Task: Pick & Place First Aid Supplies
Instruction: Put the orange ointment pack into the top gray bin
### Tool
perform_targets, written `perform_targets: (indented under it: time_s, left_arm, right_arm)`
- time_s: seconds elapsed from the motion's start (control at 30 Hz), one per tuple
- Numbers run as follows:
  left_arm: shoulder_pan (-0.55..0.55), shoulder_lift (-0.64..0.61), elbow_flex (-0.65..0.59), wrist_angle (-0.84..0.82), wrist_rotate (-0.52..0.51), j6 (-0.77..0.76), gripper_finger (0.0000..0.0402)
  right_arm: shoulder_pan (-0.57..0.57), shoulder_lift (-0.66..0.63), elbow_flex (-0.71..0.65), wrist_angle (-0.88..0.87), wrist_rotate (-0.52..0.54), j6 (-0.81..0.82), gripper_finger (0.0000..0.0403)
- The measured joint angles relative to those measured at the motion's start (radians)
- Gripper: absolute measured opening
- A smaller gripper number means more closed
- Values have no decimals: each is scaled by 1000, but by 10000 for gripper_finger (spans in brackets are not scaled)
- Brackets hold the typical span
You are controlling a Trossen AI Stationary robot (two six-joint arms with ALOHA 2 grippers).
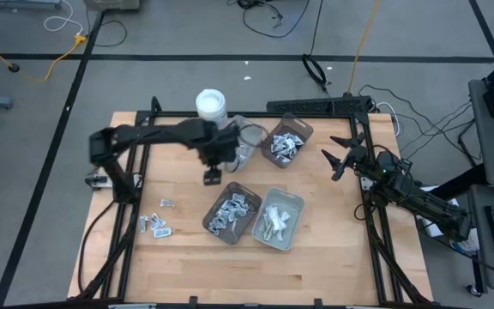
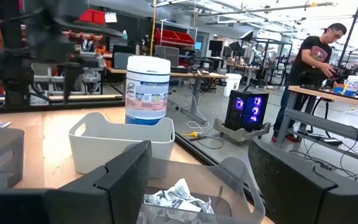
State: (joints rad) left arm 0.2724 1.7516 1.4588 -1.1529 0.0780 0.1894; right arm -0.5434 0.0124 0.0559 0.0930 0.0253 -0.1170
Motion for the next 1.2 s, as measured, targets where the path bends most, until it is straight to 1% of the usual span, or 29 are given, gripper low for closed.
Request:
perform_targets:
  time_s: [0.13, 0.33, 0.47, 0.6, 0.67, 0.83, 1.2]
  left_arm:
    - [-63, -154, -190, 52, -1, -3, 308]
    - [-146, -330, -414, 38, -9, -56, 344]
    - [-186, -429, -533, 32, -9, -68, 348]
    - [-219, -524, -622, 27, -11, -78, 338]
    - [-230, -558, -652, 29, -10, -88, 333]
    - [-240, -596, -648, 52, -8, -125, 322]
    - [-218, -586, -719, 119, 4, -529, 306]
  right_arm:
    - [0, 0, 0, 1, 0, 0, 263]
    - [0, 0, 0, 1, 0, 0, 263]
    - [0, 0, 0, 1, 0, 0, 263]
    - [0, 0, 0, 1, 0, 0, 263]
    - [0, 0, 0, 1, 0, 0, 263]
    - [0, 0, 0, 1, 0, 0, 263]
    - [0, 0, 0, 1, 0, 0, 263]
